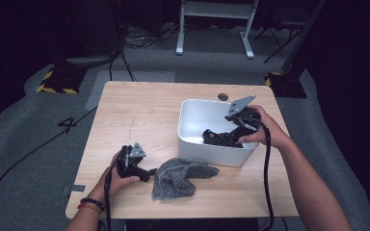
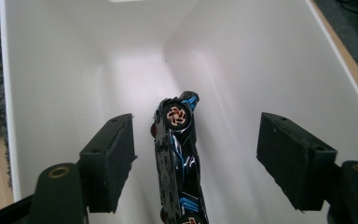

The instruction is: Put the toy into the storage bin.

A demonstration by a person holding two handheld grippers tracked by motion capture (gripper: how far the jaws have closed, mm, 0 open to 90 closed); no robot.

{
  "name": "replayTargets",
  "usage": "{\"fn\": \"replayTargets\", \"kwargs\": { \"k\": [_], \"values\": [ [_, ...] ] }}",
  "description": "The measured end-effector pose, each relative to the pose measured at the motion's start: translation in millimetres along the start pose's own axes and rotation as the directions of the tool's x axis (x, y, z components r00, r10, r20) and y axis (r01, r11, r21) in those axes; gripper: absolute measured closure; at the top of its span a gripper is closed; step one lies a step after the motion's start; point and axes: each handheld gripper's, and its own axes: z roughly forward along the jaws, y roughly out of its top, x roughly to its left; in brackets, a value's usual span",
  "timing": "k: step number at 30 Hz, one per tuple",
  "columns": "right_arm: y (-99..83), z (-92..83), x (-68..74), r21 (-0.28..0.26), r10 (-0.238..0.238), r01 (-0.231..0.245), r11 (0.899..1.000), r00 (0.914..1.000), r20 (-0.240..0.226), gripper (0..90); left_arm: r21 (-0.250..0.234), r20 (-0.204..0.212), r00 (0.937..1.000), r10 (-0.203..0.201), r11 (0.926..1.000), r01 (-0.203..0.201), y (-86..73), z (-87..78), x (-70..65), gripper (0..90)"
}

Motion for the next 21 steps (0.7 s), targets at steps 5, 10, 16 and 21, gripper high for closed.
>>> {"fn": "replayTargets", "kwargs": {
  "k": [5, 10, 16, 21],
  "values": [
    [-1.2, -9.1, 1.9, -0.044, 0.036, -0.034, 0.998, 0.9982, 0.049, 26.0, 0.000, 0.000, 1.0000, 0.000, 1.0000, 0.000, 0.0, 0.0, 0.0, 8.2],
    [-4.5, -20.1, 3.4, -0.102, 0.042, -0.034, 0.994, 0.9966, 0.072, 24.3, 0.000, -0.001, 1.0000, -0.001, 1.0000, 0.001, -0.1, -0.1, -0.2, 8.3],
    [-13.1, -33.4, 4.6, -0.164, 0.081, -0.062, 0.984, 0.9906, 0.110, 23.5, 0.000, -0.001, 1.0000, -0.001, 1.0000, 0.001, -0.1, 0.0, -0.2, 8.3],
    [-18.4, -41.8, 7.8, -0.178, 0.086, -0.062, 0.982, 0.9873, 0.133, 23.5, 0.000, -0.001, 1.0000, -0.001, 1.0000, 0.001, -0.1, 0.0, -0.2, 8.3]
  ]
}}
